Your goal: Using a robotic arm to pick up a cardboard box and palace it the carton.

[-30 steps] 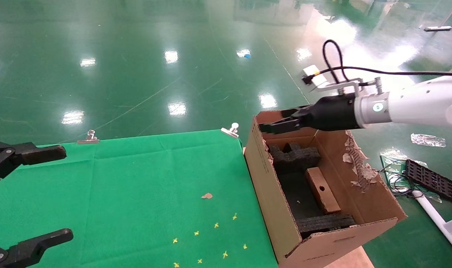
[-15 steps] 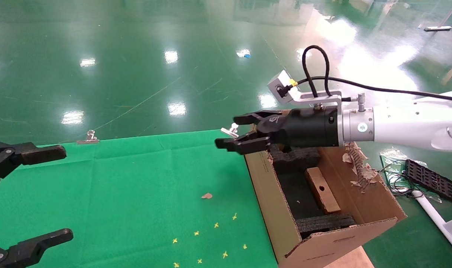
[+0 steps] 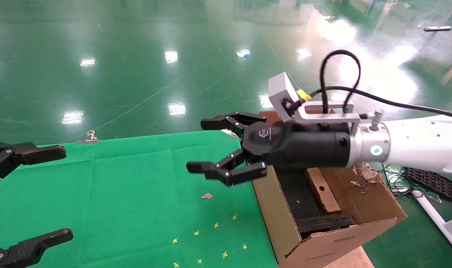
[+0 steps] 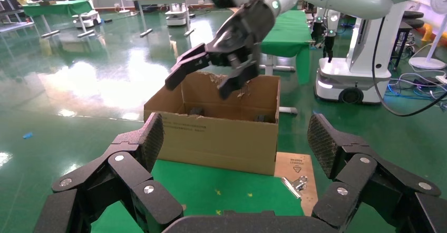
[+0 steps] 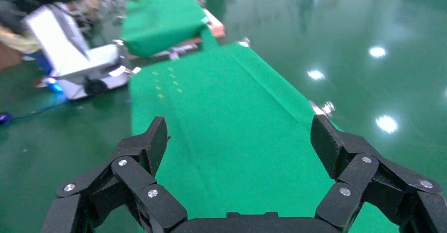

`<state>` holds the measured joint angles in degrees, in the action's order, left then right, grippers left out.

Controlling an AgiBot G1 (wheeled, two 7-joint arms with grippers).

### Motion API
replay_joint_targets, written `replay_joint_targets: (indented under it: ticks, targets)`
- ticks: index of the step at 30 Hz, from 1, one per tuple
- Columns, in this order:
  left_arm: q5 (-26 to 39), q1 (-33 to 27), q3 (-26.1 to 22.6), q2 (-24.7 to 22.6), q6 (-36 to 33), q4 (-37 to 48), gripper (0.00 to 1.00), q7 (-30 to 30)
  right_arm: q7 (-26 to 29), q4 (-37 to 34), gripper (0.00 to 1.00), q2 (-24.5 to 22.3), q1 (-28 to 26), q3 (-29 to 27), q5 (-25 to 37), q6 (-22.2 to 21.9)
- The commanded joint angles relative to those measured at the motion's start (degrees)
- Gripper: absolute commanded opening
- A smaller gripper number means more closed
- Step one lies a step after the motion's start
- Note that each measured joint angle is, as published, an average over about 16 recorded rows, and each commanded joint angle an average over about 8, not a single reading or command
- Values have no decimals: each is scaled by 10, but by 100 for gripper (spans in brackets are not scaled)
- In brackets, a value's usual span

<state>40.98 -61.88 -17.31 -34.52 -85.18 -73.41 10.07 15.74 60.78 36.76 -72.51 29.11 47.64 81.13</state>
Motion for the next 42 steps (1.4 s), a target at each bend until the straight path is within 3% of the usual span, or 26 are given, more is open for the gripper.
replay_joint_targets:
  ticks: [1,11,17,42]
  targets:
    - [0,0,0,0,0,0,100,0,-9,22,100,-3,19,-23,-10,8]
    - [0,0,0,0,0,0,100,0,-47,123,100,-17,105,-125,-55,44]
    - [0,0,0,0,0,0,100,0,-55,147,100,-20,127,-151,-68,52]
    - [0,0,0,0,0,0,100,0,-50,130,100,-18,111,-133,-59,46]
